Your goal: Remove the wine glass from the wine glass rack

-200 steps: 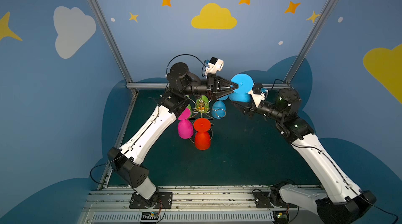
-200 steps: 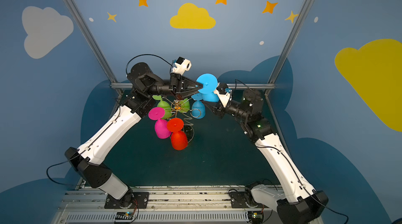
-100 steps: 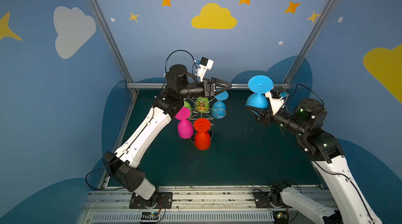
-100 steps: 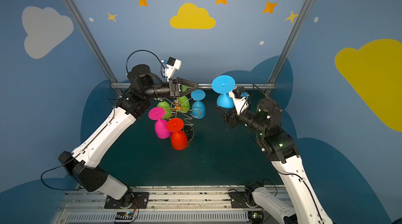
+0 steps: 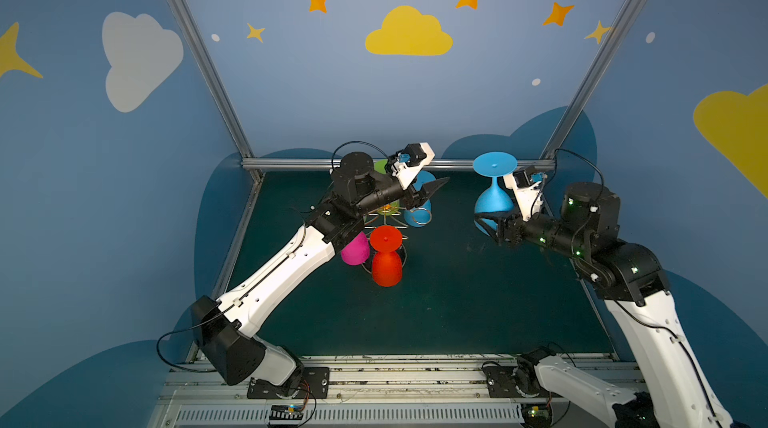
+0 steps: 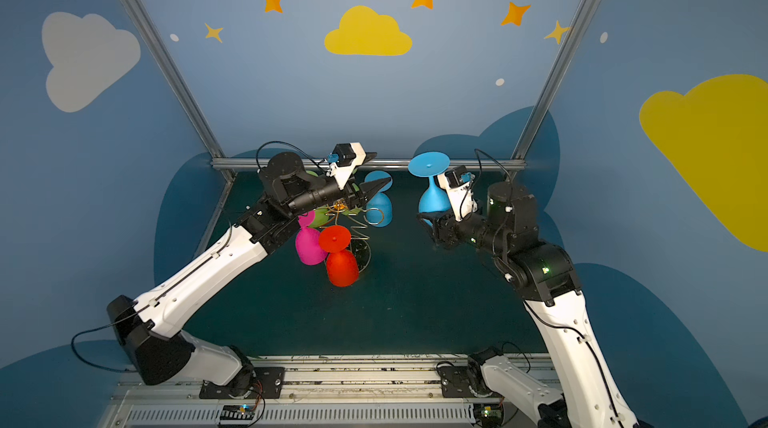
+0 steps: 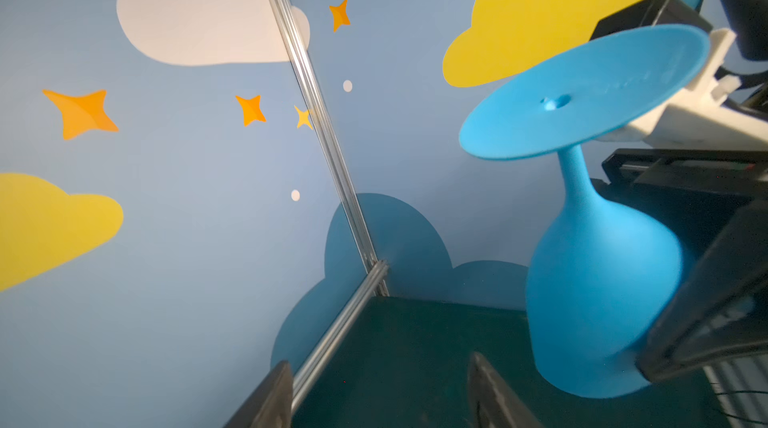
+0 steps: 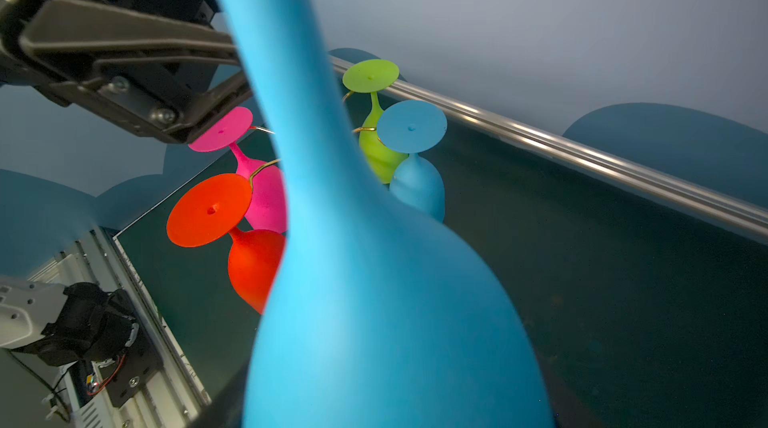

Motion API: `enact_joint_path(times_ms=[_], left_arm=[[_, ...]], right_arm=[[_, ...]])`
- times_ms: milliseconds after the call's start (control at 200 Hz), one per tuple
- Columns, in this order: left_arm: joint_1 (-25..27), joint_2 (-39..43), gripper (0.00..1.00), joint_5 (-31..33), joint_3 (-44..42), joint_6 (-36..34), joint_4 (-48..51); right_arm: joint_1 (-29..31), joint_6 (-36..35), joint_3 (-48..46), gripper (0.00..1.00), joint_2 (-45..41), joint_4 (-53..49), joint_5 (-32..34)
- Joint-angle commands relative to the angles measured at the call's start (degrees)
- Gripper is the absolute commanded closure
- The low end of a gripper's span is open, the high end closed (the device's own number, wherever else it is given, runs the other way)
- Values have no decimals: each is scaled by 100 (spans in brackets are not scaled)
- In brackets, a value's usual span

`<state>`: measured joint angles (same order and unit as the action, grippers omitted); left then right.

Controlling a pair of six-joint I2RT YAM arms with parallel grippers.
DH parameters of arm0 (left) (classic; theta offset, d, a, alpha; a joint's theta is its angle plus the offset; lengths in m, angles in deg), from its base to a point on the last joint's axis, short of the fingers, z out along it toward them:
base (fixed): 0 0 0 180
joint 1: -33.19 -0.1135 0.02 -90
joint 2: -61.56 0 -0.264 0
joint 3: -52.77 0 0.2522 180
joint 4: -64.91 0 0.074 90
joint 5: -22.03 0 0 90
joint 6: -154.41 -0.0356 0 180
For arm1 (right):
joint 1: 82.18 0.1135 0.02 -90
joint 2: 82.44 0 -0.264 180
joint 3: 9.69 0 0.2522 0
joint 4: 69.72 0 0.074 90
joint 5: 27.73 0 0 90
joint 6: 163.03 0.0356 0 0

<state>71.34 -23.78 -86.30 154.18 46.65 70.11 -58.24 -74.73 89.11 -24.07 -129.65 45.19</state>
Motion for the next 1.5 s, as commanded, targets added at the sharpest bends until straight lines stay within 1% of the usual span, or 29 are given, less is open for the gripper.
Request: enact_joint_path(times_ms=[0,200,566,761,1016,1342,1492], left_arm=[[1,-59,37,-53,72,-883,-680],[18,-196,40,-509,149,-1197,-729],[26,-328,46,-1150,276,-1481,-546],[34,-417,51,-1195,344,-1595,-553],[59,-509,61,-1167,414,-1664,-635],[105,-545,66,-1104,416,-1906,-646],[122,-554,73,-1079,412,-1941,-663]], right_arm=[[57,134,159,71,75,-212,-148],[108,126,219,73,294,-286,-224],[171,128,330,76,630,-325,-398],[238,169,300,77,700,-316,-467],[304,229,251,77,807,-351,-478],[340,274,250,78,895,-419,-498],[348,309,278,78,939,-454,-525]])
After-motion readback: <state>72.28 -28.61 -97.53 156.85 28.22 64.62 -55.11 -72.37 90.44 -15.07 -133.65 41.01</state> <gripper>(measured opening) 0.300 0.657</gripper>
